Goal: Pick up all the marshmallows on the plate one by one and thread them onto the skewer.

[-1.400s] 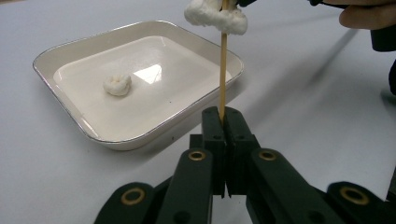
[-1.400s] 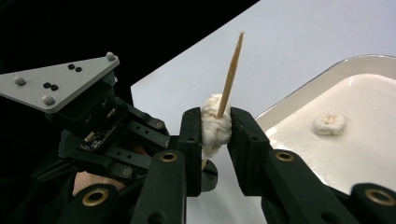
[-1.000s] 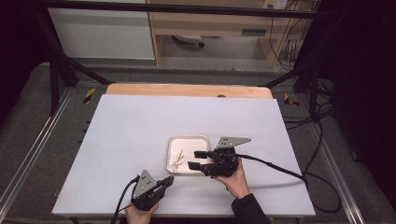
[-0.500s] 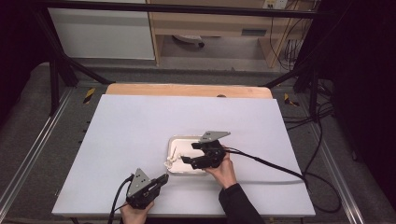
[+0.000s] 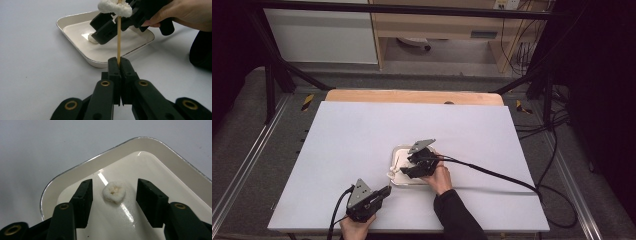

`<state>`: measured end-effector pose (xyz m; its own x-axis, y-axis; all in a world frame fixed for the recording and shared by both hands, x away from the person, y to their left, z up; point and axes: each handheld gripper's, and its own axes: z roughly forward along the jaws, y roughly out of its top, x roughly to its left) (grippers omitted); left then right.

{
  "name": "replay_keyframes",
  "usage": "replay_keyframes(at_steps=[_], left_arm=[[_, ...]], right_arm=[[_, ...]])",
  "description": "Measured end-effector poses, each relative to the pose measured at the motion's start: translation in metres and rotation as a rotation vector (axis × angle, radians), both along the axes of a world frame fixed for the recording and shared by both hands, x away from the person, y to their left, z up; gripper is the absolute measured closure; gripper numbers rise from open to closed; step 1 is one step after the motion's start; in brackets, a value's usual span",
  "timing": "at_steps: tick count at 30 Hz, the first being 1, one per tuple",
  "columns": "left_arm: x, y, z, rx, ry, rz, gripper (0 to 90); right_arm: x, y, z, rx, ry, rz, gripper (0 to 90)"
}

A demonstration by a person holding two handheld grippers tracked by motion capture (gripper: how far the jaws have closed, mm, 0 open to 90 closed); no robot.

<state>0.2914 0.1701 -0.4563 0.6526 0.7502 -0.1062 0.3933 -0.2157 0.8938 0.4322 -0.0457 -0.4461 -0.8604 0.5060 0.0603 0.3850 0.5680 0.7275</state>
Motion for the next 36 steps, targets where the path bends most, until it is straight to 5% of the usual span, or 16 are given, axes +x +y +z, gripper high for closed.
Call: replay_keyframes(at_steps=[11,25,36], left_arm=[[0.000,-0.001,0.000,-0.001,-0.001,-0.006,88.5],[-0.001,-0.002,0.000,-0.004,0.000,-0.016,88.6],[-0.002,-0.008,0.000,-0.003,-0.008,-0.040,88.5]], right_arm=[[-0.002,0.001,-0.003,-0.006,-0.015,-0.004,67.2],[-0.006,-0.009,0.014,0.035,0.015,-0.047,71.9],[-0.017,-0.045,0.034,0.195,0.082,-0.064,71.5]])
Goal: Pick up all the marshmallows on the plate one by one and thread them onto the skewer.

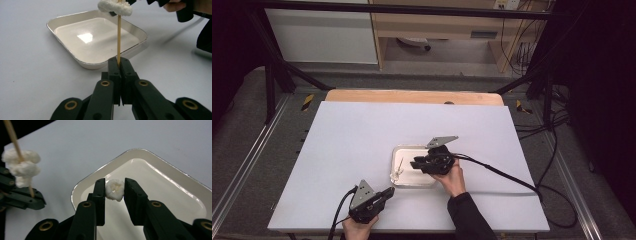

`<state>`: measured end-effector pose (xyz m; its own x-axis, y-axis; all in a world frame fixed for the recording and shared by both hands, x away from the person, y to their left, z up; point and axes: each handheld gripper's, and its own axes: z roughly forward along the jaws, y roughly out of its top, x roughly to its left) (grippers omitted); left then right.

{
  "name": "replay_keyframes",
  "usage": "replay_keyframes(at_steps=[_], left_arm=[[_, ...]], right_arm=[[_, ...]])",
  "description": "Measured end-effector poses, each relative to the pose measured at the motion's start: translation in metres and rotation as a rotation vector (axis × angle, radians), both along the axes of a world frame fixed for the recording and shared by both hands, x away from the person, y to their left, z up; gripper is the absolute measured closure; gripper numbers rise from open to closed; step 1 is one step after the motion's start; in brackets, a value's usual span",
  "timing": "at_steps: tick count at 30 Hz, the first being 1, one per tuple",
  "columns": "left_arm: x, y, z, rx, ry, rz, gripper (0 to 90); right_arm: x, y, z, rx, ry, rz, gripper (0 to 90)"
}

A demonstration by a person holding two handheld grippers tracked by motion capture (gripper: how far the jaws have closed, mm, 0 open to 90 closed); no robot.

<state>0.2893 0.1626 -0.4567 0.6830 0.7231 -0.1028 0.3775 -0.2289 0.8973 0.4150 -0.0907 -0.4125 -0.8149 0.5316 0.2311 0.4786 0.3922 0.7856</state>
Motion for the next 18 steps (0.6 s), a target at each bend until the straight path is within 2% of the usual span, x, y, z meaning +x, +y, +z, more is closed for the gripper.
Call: replay_keyframes(at_steps=[9,18], left_arm=[[-0.001,-0.012,0.000,0.008,-0.003,-0.041,88.5],[-0.003,-0.025,0.002,0.030,-0.019,-0.081,88.5]], right_arm=[[-0.020,-0.035,0.022,0.173,0.016,0.009,71.7],[-0.035,-0.056,0.045,0.277,0.007,0.042,71.2]])
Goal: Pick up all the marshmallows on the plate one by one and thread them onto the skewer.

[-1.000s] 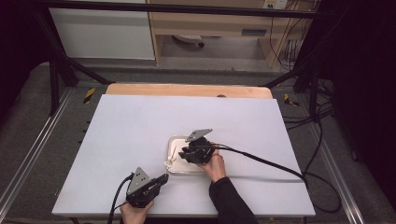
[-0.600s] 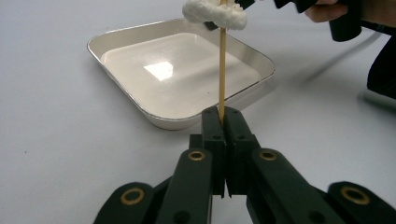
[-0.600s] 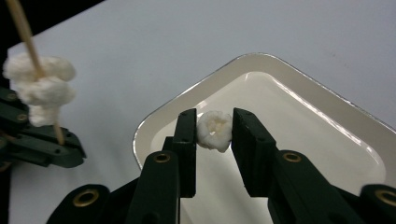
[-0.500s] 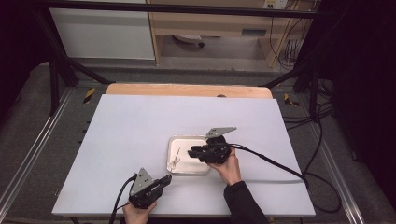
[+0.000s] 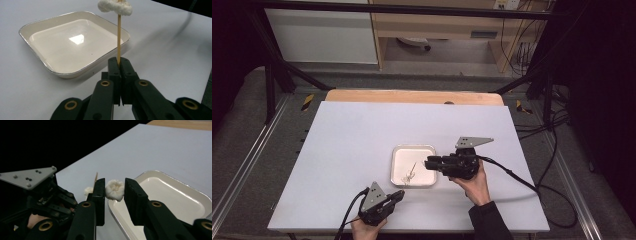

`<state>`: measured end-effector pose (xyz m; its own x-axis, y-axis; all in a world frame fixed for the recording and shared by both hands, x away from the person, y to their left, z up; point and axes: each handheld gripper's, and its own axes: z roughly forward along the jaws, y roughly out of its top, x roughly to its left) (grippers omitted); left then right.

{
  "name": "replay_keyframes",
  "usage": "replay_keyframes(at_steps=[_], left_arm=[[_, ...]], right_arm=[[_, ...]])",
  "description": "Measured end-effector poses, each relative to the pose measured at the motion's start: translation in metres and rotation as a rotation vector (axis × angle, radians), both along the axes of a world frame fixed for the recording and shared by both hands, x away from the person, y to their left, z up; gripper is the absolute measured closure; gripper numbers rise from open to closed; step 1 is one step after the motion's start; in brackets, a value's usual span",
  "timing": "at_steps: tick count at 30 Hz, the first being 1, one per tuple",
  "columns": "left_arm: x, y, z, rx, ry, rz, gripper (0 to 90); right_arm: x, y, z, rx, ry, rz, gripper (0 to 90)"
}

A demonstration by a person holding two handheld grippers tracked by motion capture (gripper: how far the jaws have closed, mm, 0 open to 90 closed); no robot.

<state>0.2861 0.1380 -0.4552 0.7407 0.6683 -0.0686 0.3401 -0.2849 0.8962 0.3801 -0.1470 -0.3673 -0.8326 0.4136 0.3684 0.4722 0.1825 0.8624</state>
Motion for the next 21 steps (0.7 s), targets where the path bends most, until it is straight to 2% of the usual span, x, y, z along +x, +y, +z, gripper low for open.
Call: replay_keyframes(at_steps=[4,8,21], left_arm=[[-0.001,-0.003,0.000,0.001,-0.003,-0.010,88.6],[0.000,-0.004,0.000,0.005,-0.002,-0.016,88.5],[-0.001,-0.005,0.001,0.010,-0.008,-0.026,88.5]], right_arm=[[-0.001,-0.006,0.009,0.053,0.013,0.012,71.3],[-0.001,-0.006,0.012,0.071,0.017,0.023,71.4],[0.002,0.011,0.009,0.039,0.027,0.053,71.3]])
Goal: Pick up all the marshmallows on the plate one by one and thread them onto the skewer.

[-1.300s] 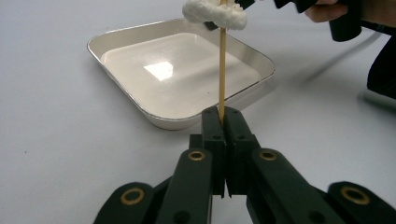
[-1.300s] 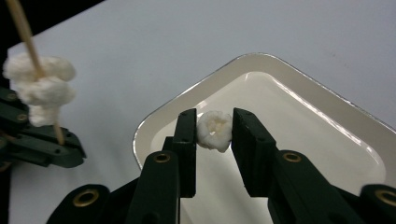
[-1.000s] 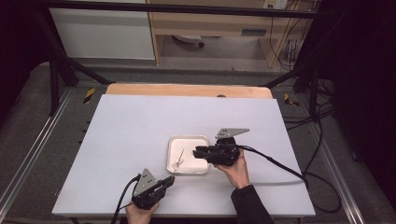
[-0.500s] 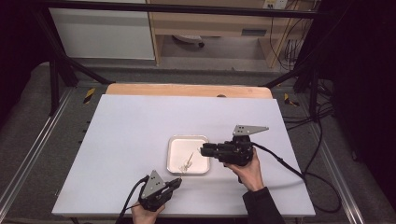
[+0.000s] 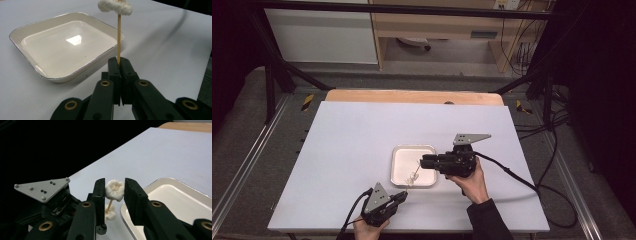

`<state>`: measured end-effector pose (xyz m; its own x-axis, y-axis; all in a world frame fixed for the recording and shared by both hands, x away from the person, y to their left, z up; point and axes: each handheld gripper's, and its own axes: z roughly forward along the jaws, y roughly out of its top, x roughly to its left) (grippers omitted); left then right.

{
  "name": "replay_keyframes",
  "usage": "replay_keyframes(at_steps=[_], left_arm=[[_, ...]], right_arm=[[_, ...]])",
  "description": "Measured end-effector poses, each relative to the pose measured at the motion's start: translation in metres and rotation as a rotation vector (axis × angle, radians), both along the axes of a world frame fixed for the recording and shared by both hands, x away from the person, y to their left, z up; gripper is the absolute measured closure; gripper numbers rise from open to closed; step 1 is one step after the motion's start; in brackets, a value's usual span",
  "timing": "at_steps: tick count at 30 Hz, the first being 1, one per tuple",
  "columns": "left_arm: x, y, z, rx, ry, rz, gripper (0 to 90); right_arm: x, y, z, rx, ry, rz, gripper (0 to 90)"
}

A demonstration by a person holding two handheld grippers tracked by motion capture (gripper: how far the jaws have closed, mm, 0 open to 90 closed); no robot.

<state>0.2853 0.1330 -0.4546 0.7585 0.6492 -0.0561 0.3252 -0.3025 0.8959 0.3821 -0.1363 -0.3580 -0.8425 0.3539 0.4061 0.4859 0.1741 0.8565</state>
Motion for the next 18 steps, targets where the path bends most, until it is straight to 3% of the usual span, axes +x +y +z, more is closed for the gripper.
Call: replay_keyframes(at_steps=[18], left_arm=[[0.000,0.000,0.000,-0.008,0.007,0.009,88.5]], right_arm=[[-0.004,0.020,-0.028,-0.080,0.054,0.065,73.3]])
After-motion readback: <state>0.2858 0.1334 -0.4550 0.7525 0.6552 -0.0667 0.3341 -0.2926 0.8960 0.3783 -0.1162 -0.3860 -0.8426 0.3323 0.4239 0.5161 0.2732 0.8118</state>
